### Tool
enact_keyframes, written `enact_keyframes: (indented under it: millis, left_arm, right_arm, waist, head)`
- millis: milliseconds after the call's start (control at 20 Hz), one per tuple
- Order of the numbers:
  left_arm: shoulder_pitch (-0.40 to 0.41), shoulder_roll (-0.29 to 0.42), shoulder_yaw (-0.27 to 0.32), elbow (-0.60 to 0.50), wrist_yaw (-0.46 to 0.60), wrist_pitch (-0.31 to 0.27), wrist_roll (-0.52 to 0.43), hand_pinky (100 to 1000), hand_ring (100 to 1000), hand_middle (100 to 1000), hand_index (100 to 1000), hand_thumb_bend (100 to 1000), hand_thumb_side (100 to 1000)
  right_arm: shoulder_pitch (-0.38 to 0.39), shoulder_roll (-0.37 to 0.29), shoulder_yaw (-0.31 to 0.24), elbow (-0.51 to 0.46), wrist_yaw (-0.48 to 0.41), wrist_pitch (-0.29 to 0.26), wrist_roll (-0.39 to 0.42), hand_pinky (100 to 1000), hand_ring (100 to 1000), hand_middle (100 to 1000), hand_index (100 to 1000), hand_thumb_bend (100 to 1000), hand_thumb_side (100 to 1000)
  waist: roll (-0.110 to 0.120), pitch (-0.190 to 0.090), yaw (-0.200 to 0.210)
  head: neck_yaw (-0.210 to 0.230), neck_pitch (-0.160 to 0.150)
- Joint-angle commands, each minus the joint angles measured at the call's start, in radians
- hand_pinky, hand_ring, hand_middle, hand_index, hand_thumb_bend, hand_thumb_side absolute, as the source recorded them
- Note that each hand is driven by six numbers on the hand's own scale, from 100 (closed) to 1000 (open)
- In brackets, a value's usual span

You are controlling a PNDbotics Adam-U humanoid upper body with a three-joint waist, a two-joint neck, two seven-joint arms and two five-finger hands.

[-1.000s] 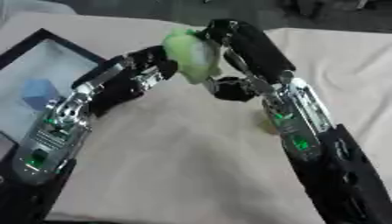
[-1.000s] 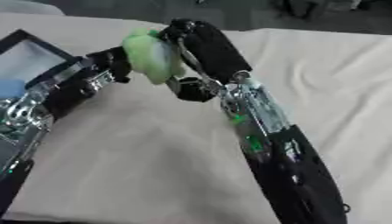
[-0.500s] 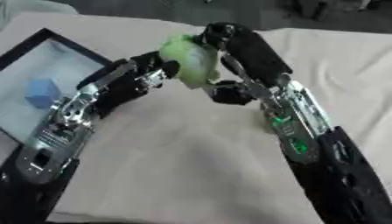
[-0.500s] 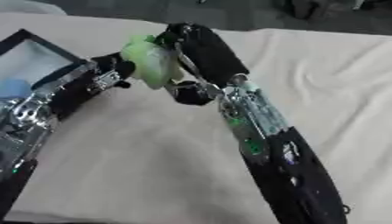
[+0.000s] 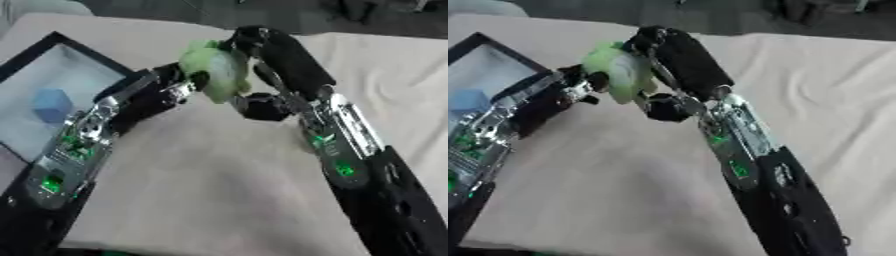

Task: Pick up the objects with one hand, pass them to the other hand, and then place them into the box on the other side of the table.

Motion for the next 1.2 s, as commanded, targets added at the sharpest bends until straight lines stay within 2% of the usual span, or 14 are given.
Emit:
enact_keyframes:
  millis: [50,600,700,800,850,900,950,1150,1200]
  left_arm:
    - [-0.014,0.002,-0.002,-0.004,-0.006,0.006,-0.001,847,1000,985,807,334,707]
    - [-0.016,0.0,-0.003,-0.004,0.027,-0.005,0.003,841,1000,973,802,318,704]
    - [-0.016,0.0,-0.004,-0.004,0.04,-0.009,0.013,838,1000,968,798,305,695]
    - [-0.016,-0.001,-0.004,-0.002,0.054,-0.009,0.023,819,992,949,787,254,676]
    - [-0.016,-0.002,-0.005,0.0,0.064,-0.008,0.03,814,986,940,781,215,660]
    - [-0.016,-0.002,-0.005,0.002,0.075,-0.005,0.04,803,973,927,767,120,606]
    - [-0.016,-0.002,-0.005,0.005,0.086,0.001,0.053,788,955,907,747,100,548]
    - [-0.017,-0.003,-0.006,0.011,0.142,0.028,0.106,753,898,845,684,100,371]
    - [-0.017,-0.003,-0.007,0.012,0.154,0.034,0.117,744,885,830,668,100,361]
  right_arm:
    - [-0.02,0.008,0.007,-0.03,-0.041,-0.003,-0.006,735,526,408,560,100,100]
    - [-0.022,0.009,0.019,-0.017,-0.106,-0.004,0.005,722,519,400,556,100,100]
    - [-0.022,0.009,0.022,-0.014,-0.117,-0.004,0.006,719,517,398,555,100,100]
    - [-0.022,0.009,0.025,-0.011,-0.125,-0.004,0.008,717,516,396,554,100,100]
    - [-0.022,0.009,0.026,-0.009,-0.129,-0.004,0.008,716,515,396,554,100,100]
    - [-0.022,0.01,0.028,-0.007,-0.134,-0.004,0.009,715,515,396,554,100,100]
    - [-0.022,0.01,0.029,-0.005,-0.138,-0.004,0.01,715,515,396,554,100,100]
    - [-0.022,0.01,0.031,0.001,-0.142,0.002,0.022,718,520,404,563,100,100]
    - [-0.022,0.01,0.031,0.003,-0.141,0.005,0.027,719,524,410,569,100,100]
  waist:
    - [0.005,-0.009,0.0]
    - [0.004,-0.009,0.003]
    - [0.004,-0.009,0.003]
    - [0.004,-0.009,0.004]
    - [0.004,-0.009,0.004]
    - [0.004,-0.009,0.004]
    - [0.004,-0.009,0.004]
    - [0.004,-0.009,0.004]
    - [0.004,-0.009,0.005]
  head:
    - [0.003,-0.017]
    - [0.005,-0.02]
    - [0.005,-0.019]
    - [0.006,-0.018]
    - [0.006,-0.018]
    - [0.006,-0.018]
    - [0.006,-0.017]
    - [0.005,-0.016]
    - [0.005,-0.016]
